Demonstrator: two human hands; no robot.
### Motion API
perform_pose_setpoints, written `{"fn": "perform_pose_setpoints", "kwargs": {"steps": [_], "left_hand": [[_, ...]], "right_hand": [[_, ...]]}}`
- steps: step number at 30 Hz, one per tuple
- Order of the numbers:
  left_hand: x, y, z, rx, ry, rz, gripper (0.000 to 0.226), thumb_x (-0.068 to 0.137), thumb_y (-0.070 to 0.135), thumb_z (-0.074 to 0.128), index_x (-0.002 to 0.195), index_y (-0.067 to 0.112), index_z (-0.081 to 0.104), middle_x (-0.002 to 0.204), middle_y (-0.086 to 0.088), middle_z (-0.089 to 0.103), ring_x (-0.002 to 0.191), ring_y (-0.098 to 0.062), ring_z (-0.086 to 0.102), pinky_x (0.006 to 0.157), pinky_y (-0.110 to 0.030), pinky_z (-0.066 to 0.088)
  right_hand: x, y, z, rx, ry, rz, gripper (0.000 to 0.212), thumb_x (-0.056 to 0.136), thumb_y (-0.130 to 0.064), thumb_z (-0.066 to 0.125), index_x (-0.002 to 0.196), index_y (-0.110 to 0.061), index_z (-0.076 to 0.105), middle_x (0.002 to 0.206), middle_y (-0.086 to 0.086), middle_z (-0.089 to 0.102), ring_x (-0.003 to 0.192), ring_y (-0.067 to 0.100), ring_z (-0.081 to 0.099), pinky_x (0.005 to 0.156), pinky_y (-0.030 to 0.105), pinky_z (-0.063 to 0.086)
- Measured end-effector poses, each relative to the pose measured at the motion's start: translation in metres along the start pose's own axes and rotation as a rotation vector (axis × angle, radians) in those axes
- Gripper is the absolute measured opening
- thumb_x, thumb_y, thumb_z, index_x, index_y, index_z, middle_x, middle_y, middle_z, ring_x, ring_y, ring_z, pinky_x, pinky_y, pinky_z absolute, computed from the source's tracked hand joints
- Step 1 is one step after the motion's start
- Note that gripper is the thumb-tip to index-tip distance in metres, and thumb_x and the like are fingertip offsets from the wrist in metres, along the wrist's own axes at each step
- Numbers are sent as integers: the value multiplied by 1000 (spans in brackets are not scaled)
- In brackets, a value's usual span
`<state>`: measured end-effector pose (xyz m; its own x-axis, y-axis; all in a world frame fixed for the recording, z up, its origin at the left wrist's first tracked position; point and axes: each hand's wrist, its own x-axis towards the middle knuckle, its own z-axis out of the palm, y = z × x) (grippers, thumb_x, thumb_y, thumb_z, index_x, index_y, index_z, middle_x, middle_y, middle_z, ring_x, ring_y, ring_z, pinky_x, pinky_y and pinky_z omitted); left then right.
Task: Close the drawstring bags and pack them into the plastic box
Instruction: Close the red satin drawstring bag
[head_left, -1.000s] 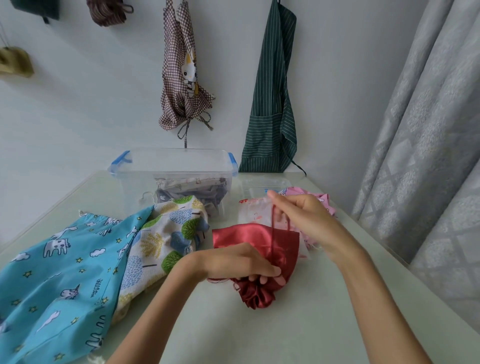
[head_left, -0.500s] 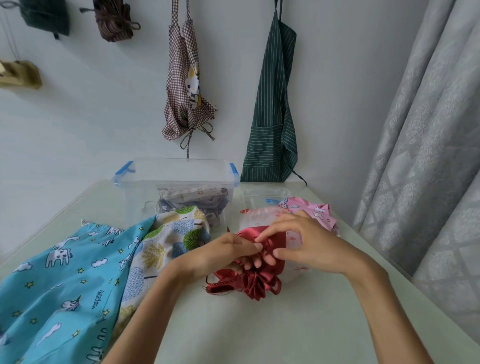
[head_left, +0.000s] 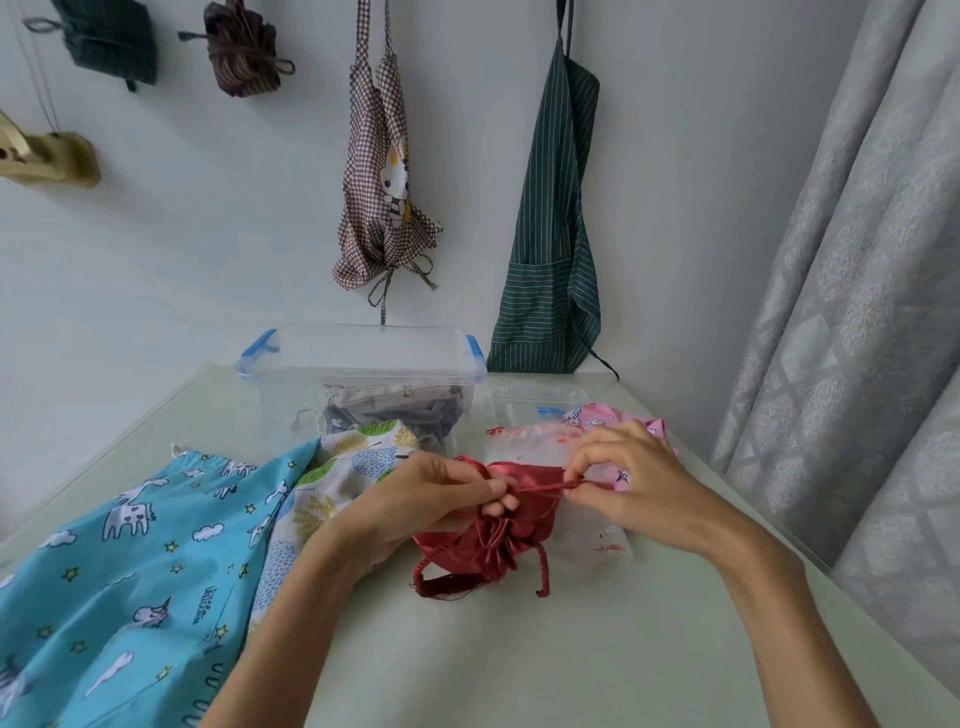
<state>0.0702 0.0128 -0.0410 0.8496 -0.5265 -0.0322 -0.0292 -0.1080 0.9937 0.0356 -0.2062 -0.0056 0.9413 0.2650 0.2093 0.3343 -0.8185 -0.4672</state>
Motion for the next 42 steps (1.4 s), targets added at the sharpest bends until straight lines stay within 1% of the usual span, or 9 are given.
{"fn": "perform_pose_setpoints", "kwargs": {"steps": [3, 6, 10, 14, 19, 24, 28, 33, 42], "left_hand": [[1, 0, 1, 13, 34, -18, 25, 78, 28, 69, 91, 8, 76, 89, 2, 74, 88, -5, 65, 73, -13, 50], [1, 2, 2, 28, 59, -20, 16, 80, 26, 70, 88, 14, 77, 87, 3, 75, 86, -2, 66, 68, -10, 50], [1, 4, 6, 1, 78, -22, 14, 76, 24, 72, 84, 14, 77, 80, 5, 74, 78, -1, 66, 68, -12, 52], [0, 4, 6, -22, 132, -11, 15, 65, 30, 75, 75, 20, 78, 86, 2, 75, 81, -5, 66, 77, -19, 53], [0, 7, 7, -88, 200, 2, 8, 72, 8, 76, 76, 15, 77, 86, 3, 76, 75, -4, 68, 66, -12, 53], [-5, 12, 6, -123, 205, 36, 12, 66, 3, 78, 67, 14, 74, 76, 0, 74, 66, -5, 67, 58, -11, 51], [-4, 13, 8, -130, 177, 102, 15, 68, -6, 75, 66, 8, 71, 68, -7, 72, 61, -10, 67, 61, -15, 55], [-5, 13, 10, -40, 228, 191, 19, 71, -13, 70, 66, 5, 69, 66, -3, 72, 63, -9, 69, 63, -16, 53], [-1, 5, 12, 249, 634, 367, 10, 71, 15, 81, 79, 15, 76, 70, 1, 75, 70, -11, 72, 72, -30, 59]], "right_hand": [[-13, 3, -18, 43, -270, 21, 9, 80, -33, 72, 77, -41, 69, 100, -23, 62, 103, -10, 47, 98, 19, 32], [-23, -1, -27, 13, -435, 121, 21, 81, -47, 66, 102, -45, 66, 92, -33, 61, 83, -15, 54, 78, 5, 40], [-8, -12, -14, 164, -53, 19, 18, 87, -44, 57, 97, -35, 70, 98, -17, 67, 88, -6, 58, 76, 12, 42], [-1, -20, 11, 54, -70, 43, 25, 74, -57, 67, 82, -34, 71, 75, -17, 65, 71, -2, 58, 72, 21, 49], [3, -21, 15, 40, -16, -8, 11, 75, -47, 71, 77, -36, 74, 75, -12, 70, 77, 7, 62, 76, 35, 53], [3, -18, 7, 250, 59, -38, 18, 87, -42, 60, 86, -32, 75, 87, -11, 74, 79, -2, 64, 77, 21, 49], [9, -14, 20, 264, -3, -100, 19, 88, -17, 63, 102, -28, 71, 95, -5, 68, 76, 1, 55, 68, 10, 42], [13, -16, 29, 415, -36, -87, 19, 84, -10, 66, 83, -28, 73, 83, 10, 69, 65, -1, 49, 57, 8, 35], [15, -20, 42, 290, 288, -160, 8, 76, -12, 74, 71, -18, 73, 63, -13, 52, 60, 8, 48, 57, 9, 35]]}}
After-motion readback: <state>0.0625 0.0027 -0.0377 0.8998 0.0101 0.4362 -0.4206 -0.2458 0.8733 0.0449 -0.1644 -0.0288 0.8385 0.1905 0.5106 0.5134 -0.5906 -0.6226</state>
